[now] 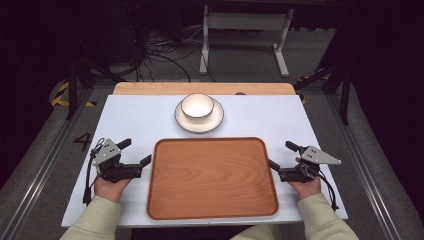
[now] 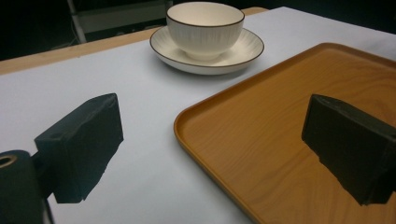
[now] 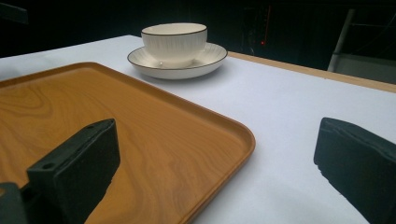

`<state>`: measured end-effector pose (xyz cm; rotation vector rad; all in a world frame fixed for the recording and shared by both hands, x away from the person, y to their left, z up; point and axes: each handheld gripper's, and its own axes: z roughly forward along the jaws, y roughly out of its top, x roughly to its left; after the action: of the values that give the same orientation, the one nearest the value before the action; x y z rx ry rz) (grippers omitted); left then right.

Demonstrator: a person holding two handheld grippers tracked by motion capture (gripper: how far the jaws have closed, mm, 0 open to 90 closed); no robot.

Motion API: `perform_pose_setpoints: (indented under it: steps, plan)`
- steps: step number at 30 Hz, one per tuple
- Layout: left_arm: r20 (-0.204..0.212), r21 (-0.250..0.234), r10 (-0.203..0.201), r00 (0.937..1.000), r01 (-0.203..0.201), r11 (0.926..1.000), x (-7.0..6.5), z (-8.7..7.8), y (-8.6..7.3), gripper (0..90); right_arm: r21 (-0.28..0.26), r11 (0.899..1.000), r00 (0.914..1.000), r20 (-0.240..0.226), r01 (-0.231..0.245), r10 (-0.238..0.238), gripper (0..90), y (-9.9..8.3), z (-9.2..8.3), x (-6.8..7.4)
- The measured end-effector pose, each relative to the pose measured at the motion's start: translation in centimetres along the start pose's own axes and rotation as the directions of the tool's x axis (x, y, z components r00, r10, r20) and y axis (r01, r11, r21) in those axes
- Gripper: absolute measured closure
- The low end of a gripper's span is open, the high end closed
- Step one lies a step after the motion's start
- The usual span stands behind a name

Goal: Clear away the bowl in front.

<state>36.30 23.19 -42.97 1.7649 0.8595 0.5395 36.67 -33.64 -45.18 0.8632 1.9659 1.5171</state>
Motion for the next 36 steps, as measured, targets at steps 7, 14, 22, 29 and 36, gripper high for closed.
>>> perform_pose_setpoints:
  steps: [7, 14, 22, 29, 36]
  plan:
    - [0.010, -0.002, 0.009, 0.9999, -0.009, 1.0000, -0.1, -0.5, 1.6, 6.7, 0.003, 1.000, 1.0000, 0.005, -0.005, 0.005, 0.7, 0.0, 0.0, 0.0]
    - [0.029, -0.005, 0.036, 0.9989, -0.036, 0.9993, -0.5, -0.6, 3.1, 6.5, 0.003, 1.000, 0.9999, 0.007, -0.010, 0.009, 0.8, 0.0, 0.0, 0.0]
    - [0.056, -0.017, 0.028, 0.9980, -0.027, 0.9995, -0.7, 0.3, 4.3, 6.5, 0.007, 1.000, 0.9999, 0.014, -0.009, 0.009, 0.9, 0.0, 0.0, 0.0]
    - [0.082, -0.030, 0.007, 0.9966, -0.005, 0.9995, -0.4, 1.9, 5.3, 6.8, 0.013, 1.000, 0.9999, 0.011, -0.010, 0.010, 0.8, 0.0, 0.0, 0.0]
    - [0.079, -0.017, 0.013, 0.9968, -0.011, 0.9998, 0.0, 3.2, 6.6, 7.1, 0.011, 0.999, 0.9989, -0.010, -0.046, 0.046, 0.8, 0.1, 0.0, -0.1]
